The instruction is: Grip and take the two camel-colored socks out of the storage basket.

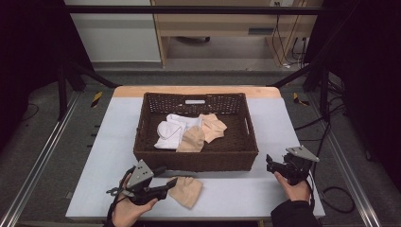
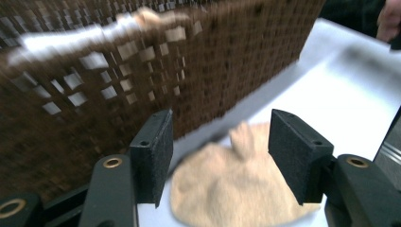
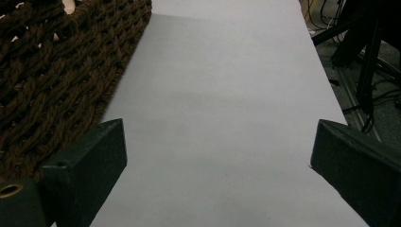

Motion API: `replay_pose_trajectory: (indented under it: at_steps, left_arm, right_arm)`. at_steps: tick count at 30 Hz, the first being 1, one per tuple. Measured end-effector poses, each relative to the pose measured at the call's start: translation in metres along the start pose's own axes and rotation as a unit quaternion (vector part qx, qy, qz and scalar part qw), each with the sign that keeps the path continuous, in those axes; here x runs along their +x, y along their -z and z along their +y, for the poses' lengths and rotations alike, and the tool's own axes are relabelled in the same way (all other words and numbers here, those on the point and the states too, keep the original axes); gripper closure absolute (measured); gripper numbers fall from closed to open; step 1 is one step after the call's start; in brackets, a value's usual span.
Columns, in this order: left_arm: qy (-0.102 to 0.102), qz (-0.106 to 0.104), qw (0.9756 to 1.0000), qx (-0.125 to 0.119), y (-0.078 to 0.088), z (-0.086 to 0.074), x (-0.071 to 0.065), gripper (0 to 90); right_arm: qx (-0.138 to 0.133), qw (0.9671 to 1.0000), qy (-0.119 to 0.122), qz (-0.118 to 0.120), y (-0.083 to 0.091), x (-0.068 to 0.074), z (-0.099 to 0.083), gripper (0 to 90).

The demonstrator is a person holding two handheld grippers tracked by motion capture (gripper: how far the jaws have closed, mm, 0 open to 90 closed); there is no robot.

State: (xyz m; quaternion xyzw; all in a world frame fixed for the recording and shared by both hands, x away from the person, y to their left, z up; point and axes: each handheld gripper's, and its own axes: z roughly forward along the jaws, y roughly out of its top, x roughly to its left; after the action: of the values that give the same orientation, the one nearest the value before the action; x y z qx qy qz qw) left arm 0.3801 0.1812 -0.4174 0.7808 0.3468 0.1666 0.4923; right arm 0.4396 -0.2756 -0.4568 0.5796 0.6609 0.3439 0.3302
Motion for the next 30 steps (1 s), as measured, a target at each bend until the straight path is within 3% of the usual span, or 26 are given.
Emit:
replay_pose_trajectory:
  at_steps: [5,11,15,20,28,30]
  left_arm:
    - [0.017,0.003,0.9995,-0.027,0.01,0.015,0.007,40.4]
    - [0.023,0.011,0.9983,-0.053,0.019,0.035,0.017,40.5]
    - [0.014,0.02,0.9976,-0.064,0.02,0.056,0.022,40.2]
    - [0.016,0.029,0.9968,-0.073,0.008,0.078,0.032,40.3]
    - [0.002,0.043,0.9969,-0.065,-0.017,0.107,0.042,40.3]
    - [0.006,0.041,0.9971,-0.065,-0.024,0.112,0.044,40.3]
  right_arm:
    - [-0.002,1.0,0.0,-0.002,0.0,-0.001,0.0,4.7]
    - [-0.008,0.9999,-0.007,-0.002,0.002,-0.002,0.001,4.4]
    - [-0.003,1.0,-0.004,-0.001,0.001,-0.001,0.001,4.5]
    - [-0.006,0.9999,-0.008,0.0,0.002,-0.002,0.001,4.2]
    - [-0.008,0.9999,-0.004,-0.004,0.002,-0.002,0.002,3.7]
    - [-0.01,0.9999,-0.003,-0.003,0.002,-0.002,0.002,3.8]
